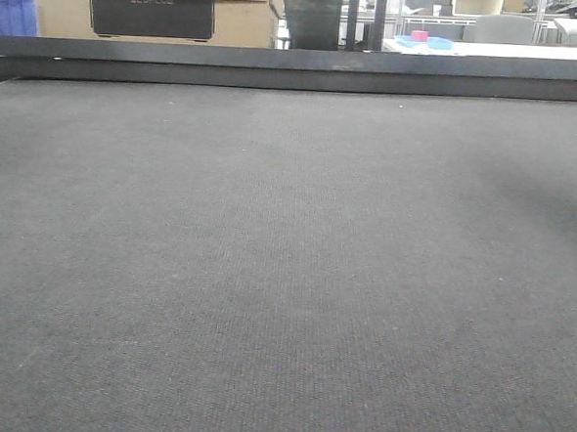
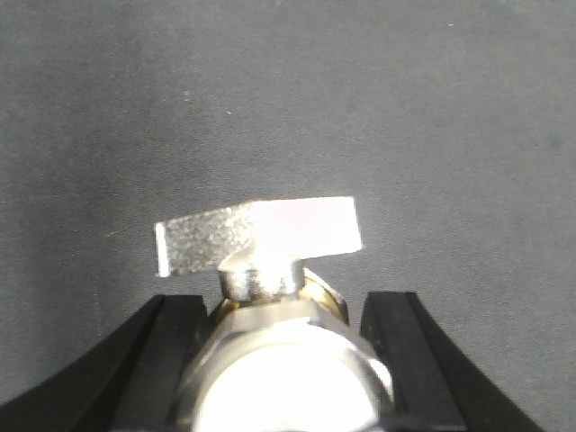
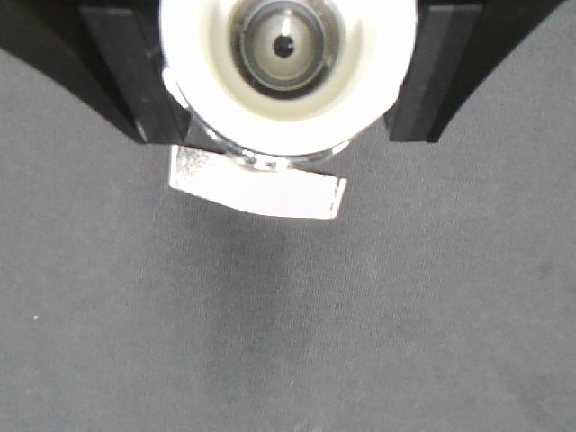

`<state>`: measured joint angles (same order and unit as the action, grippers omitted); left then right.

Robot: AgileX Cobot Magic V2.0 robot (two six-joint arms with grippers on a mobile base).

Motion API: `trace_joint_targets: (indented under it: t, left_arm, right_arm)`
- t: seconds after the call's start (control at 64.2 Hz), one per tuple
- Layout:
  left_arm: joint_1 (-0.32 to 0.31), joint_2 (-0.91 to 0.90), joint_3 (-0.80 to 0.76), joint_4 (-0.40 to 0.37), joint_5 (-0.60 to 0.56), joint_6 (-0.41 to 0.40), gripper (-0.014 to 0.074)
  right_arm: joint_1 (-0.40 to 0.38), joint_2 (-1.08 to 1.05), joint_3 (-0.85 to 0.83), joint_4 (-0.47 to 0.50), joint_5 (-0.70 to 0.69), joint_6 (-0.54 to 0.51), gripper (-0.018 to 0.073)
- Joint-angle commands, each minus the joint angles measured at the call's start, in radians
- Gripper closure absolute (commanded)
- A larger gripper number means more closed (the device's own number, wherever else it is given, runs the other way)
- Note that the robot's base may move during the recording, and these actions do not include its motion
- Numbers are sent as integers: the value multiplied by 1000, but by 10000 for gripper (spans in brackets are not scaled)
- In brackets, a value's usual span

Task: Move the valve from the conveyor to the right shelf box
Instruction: 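Raise both held valves off the conveyor belt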

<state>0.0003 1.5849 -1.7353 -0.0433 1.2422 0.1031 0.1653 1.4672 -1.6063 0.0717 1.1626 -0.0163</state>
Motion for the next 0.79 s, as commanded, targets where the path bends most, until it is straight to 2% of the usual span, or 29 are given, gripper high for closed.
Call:
trace_joint_targets:
  t: [0.0,0.483,0.779]
  left_arm:
    - [-6,-16,-15,7,-21,-9,708]
    - [-6,-16,-15,7,-21,-9,708]
    - [-6,-16,-15,7,-119,-9,708]
  right_arm:
    - [-1,-22,-16,-10,-48,-1,712]
    - [-1,-22,-16,-10,-45,-1,712]
    - [-1,-22,-16,-10,-48,-1,712]
